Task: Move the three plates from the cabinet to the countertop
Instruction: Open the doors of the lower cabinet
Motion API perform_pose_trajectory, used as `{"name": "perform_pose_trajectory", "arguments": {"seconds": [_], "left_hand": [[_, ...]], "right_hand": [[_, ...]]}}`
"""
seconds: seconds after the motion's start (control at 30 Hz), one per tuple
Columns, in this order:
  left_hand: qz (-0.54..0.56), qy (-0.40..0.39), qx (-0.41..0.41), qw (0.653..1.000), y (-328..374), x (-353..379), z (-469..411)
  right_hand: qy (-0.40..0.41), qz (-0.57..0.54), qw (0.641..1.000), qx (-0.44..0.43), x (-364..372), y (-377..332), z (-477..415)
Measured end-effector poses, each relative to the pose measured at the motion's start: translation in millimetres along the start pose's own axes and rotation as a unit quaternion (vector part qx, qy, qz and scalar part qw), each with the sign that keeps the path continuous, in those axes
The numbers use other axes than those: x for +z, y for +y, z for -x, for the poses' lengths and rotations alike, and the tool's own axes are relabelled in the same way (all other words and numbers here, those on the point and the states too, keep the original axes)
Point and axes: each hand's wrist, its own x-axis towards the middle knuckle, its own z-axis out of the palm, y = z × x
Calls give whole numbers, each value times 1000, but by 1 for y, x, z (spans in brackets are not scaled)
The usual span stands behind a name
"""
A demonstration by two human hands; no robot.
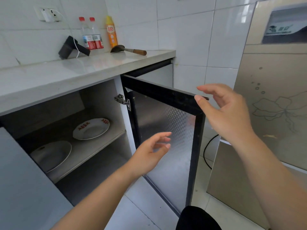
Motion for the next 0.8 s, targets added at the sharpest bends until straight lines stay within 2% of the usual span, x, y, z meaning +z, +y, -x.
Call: {"name": "perform_pose_trajectory", "arguments": {"seconds": [0.1, 0.2, 0.53, 0.63, 0.8], "left_hand": [[4, 35, 3, 999, -3, -24, 9], [-2, 65, -5, 998, -11, -49, 23], [-139, 160, -91, 973, -45, -141, 100], [-206, 200, -127, 949, -53, -165, 127], [-402, 238, -182, 865, -52, -201, 174]], "right_hand": [[8, 32, 998, -49, 9, -14, 1], [-11, -3, 998, -62, 27, -26, 2], [-205, -117, 971, -27, 140, -44, 20], [-280, -124, 951, -32, 177, -52, 29], [-389, -126, 911, -53, 238, -71, 46]]}}
